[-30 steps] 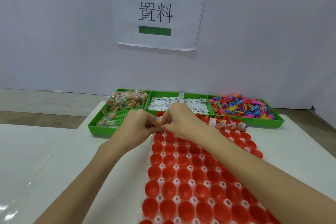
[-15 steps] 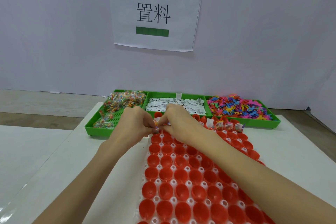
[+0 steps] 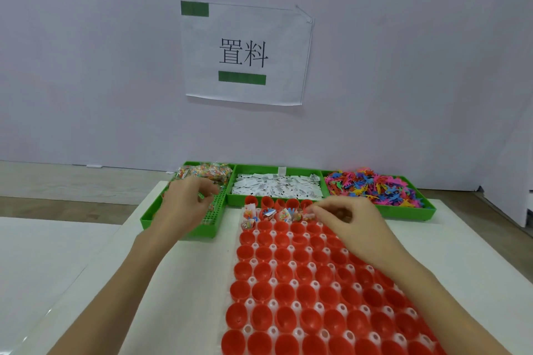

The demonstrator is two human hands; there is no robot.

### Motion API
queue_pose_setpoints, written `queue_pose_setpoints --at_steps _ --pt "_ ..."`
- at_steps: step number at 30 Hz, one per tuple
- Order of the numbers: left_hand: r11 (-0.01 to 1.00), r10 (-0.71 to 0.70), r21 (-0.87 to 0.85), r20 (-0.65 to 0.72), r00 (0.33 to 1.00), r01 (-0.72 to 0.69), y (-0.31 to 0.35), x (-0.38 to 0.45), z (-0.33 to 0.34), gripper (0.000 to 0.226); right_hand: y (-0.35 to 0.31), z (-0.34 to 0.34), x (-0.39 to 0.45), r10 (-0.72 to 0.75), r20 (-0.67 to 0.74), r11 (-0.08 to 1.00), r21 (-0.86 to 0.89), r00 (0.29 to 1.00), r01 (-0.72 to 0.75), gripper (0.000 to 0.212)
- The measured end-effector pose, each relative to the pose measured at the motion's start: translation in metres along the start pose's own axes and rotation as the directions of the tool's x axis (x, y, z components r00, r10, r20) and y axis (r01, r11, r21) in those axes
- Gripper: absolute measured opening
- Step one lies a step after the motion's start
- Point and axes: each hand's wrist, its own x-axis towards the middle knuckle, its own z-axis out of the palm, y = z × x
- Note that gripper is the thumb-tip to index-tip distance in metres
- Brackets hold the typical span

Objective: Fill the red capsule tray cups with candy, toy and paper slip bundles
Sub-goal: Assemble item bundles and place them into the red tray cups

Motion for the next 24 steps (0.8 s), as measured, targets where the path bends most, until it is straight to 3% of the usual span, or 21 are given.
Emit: queue_pose_setpoints --at_steps 4,10,17,21,24 --pt "0.983 -0.065 0.178 0.132 0.989 0.041 -0.028 0.002 0.001 0.026 0.018 -0.015 -0.037 0.059 -0.098 0.996 0.073 0.993 -0.052 0.017" --pt "0.982 -0.009 0.182 0.245 0.969 -0.037 -0.033 0.005 0.006 0.009 0.019 -0.028 -0.044 0.087 -0.151 0.991 0.113 0.985 -0.07 0.023" --pt "0.988 0.026 0.118 0.485 0.874 -0.095 -0.023 0.002 -0.014 0.046 0.015 -0.04 -0.05 0.086 -0.182 0.989 0.137 0.979 -0.061 0.025" --pt "0.983 0.028 0.138 0.525 0.851 -0.118 -0.025 0.001 -0.022 0.017 0.018 -0.047 -0.052 0.12 -0.21 0.98 0.182 0.97 -0.082 0.026" --pt "0.989 0.075 0.069 0.517 0.853 -0.129 -0.023 0.001 -0.023 0.015 0.021 -0.049 -0.053 0.138 -0.212 0.979 0.179 0.967 -0.101 0.024"
